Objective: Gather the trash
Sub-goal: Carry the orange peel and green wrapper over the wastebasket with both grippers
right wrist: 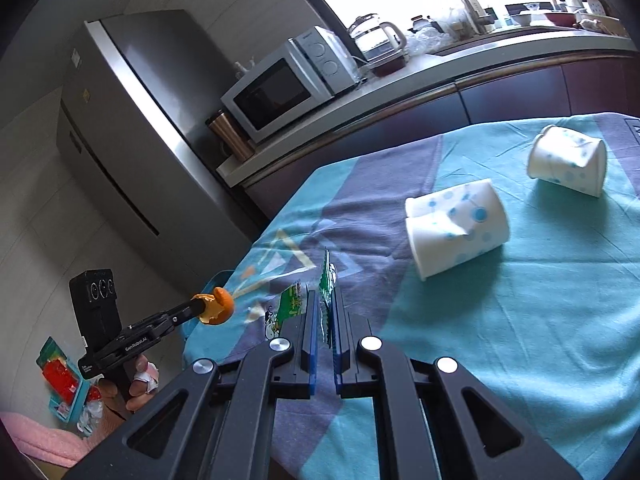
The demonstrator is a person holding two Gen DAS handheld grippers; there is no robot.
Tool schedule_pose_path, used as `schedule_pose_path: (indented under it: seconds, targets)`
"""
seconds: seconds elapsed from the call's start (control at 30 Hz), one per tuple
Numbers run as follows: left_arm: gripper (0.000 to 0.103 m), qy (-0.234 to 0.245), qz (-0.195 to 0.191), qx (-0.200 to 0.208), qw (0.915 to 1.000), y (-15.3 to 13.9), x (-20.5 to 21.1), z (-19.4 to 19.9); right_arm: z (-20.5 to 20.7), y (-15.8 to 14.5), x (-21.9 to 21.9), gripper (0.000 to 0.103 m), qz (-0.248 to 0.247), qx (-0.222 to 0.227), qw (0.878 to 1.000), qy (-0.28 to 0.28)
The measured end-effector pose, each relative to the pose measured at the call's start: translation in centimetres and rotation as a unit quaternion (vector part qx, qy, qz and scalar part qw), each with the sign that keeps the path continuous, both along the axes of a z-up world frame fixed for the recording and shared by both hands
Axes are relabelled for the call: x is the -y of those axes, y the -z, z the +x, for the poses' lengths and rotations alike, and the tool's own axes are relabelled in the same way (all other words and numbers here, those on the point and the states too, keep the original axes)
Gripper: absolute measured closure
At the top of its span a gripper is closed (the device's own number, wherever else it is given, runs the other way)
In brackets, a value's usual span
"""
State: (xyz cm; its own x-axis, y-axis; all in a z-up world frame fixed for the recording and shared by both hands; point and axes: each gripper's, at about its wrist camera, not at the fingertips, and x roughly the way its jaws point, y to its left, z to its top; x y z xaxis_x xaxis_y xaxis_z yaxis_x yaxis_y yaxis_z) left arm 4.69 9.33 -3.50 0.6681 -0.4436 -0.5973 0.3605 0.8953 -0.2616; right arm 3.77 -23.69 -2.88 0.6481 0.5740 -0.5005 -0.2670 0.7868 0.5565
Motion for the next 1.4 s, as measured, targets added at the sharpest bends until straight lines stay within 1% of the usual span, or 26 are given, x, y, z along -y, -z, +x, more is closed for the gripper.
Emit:
schedule_pose_path:
  seconds: [0.3, 0.6, 0.83, 1.03, 1.23, 1.4]
  targets:
    - [0.096, -0.059, -0.002, 0.01, 0.9982, -0.9, -5.4, -1.6, 2.8, -0.3, -5.6, 0.098, 0.008, 0.005, 0.998, -0.066]
    - [0.096, -0.111, -0.002, 0.015, 0.9937, -1.3, -10.3, -2.4, 5.0, -0.6, -10.9, 0.098, 0.007, 0.006, 0.993, -0.122]
    - [0.096, -0.146, -0.002, 0.02, 0.989, -1.6, -13.3, -2.9, 6.3, -1.0, -14.2, 0.098, 0.004, 0.009, 0.989, -0.151]
    - [0.096, -0.172, 0.006, 0.021, 0.9848, -1.5, -15.0, -3.1, 7.1, -1.1, -16.4, 0.098, 0.001, 0.009, 0.985, -0.172]
    - [0.096, -0.189, 0.015, 0.019, 0.9816, -1.3, -16.1, -3.0, 7.8, -1.1, -18.1, 0.098, -0.001, 0.009, 0.982, -0.188]
    - [0.096, -0.2, 0.014, 0.012, 0.9796, -0.9, -16.8, -2.7, 8.3, -1.3, -19.2, 0.098, -0.003, 0.008, 0.98, -0.198]
